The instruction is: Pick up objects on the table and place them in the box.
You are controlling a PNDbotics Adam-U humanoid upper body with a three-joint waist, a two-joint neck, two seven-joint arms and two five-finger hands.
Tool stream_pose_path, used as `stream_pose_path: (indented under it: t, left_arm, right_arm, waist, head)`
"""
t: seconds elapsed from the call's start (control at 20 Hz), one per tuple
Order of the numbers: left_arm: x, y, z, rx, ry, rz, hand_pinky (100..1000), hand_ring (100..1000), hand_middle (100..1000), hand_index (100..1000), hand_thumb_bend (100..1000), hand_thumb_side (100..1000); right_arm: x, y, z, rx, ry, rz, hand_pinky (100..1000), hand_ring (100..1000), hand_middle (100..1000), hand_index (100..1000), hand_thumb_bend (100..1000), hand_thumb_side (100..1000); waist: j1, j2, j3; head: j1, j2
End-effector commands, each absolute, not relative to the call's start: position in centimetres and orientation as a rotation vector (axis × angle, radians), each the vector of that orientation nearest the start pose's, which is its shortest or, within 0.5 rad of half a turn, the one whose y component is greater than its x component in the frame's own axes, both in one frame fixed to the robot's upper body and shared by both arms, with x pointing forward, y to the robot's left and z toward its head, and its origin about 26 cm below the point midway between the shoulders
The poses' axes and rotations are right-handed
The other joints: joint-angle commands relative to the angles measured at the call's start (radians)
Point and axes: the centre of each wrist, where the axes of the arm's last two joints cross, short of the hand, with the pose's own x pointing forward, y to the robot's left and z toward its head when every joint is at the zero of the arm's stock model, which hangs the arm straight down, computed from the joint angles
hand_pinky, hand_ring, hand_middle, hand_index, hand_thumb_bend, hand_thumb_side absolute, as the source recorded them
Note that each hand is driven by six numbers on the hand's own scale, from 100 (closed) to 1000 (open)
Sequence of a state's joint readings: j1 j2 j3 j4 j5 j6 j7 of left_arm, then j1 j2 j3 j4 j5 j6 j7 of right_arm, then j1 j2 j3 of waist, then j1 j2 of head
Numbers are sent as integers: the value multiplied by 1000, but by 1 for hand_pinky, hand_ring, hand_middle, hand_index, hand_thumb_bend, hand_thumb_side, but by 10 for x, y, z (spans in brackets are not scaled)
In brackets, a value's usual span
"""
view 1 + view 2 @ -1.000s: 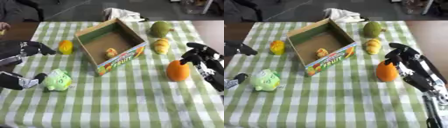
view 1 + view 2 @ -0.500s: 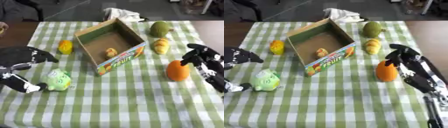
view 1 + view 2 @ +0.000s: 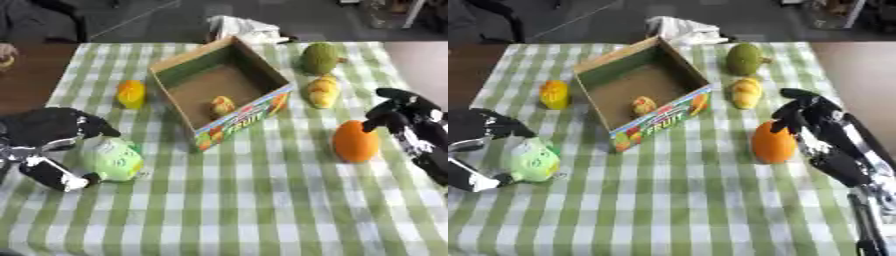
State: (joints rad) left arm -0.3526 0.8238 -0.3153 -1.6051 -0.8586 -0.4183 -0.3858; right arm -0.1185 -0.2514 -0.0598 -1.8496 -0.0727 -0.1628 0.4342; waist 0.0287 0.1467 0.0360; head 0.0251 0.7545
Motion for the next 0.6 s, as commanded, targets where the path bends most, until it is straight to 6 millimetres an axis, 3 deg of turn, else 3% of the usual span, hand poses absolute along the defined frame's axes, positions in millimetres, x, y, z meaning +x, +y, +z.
stream_pose_path:
  t: [0.05,0.6]
  left_arm:
    - [342,339,152,875,-1315,-2110,807,795,804,937,359,443]
    - [352,339,130,940,-1348,-2024,822,813,829,947,347,418]
  right_arm:
    - [295,-291,119,130,-2060,649,708,579,607,873,100,470]
    - [295,-290,119,135,-2061,648,708,579,607,873,100,470]
  waist:
    - [0,-12,0]
    - [-2,-12,-6]
  head:
    - [3,-5]
    - [1,-6]
